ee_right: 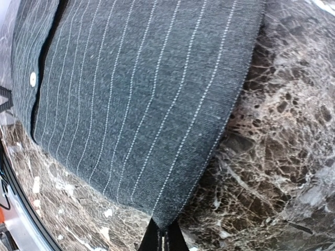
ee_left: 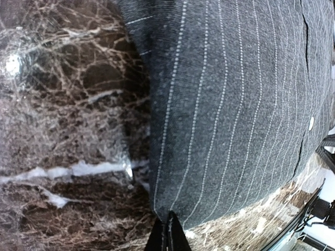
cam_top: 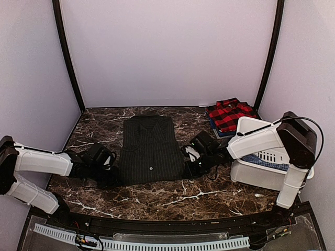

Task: Fold and stack the long sleeve shirts
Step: Pick up the 2/3-rectangle-folded shirt from the center of the board, then fold the 2/3-rectangle-folded shirt at the center of the board.

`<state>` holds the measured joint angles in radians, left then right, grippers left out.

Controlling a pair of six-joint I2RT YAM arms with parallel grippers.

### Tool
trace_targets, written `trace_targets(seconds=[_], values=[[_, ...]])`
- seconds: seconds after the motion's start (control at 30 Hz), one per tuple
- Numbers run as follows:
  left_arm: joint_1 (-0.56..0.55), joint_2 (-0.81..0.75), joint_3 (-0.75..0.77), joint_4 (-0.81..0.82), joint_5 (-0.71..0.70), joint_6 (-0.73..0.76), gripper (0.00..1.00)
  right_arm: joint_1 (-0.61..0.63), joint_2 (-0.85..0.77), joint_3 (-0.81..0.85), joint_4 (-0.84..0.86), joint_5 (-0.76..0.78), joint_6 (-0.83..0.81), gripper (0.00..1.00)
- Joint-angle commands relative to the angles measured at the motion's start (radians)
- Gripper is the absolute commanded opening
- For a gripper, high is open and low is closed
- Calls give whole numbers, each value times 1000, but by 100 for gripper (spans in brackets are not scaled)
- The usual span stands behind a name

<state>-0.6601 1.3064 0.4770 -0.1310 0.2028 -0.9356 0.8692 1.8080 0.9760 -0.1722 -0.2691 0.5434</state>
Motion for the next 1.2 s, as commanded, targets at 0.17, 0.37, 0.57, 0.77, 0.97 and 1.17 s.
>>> trace_targets(seconds=[0.17,0.37,0.57,0.77,0.97,1.17], values=[[-24,-103,25,-149,13,21,0,-2,-113,-32,-47,37,-4,0],[-43,-225,63,-280,-3,15,0,15,-213,-30,-123,55,-14,0],[-50,-325,167,-405,-5,13,0,22,-290,64,-242,82,-29,0],[-49,-289,363,-483,-3,35,0,9,-258,315,-376,127,-59,0],[132,-75,494,-353,91,174,0,-97,-47,547,-320,113,-117,0],[367,254,607,-77,182,248,0,-207,361,992,-305,110,-128,0]])
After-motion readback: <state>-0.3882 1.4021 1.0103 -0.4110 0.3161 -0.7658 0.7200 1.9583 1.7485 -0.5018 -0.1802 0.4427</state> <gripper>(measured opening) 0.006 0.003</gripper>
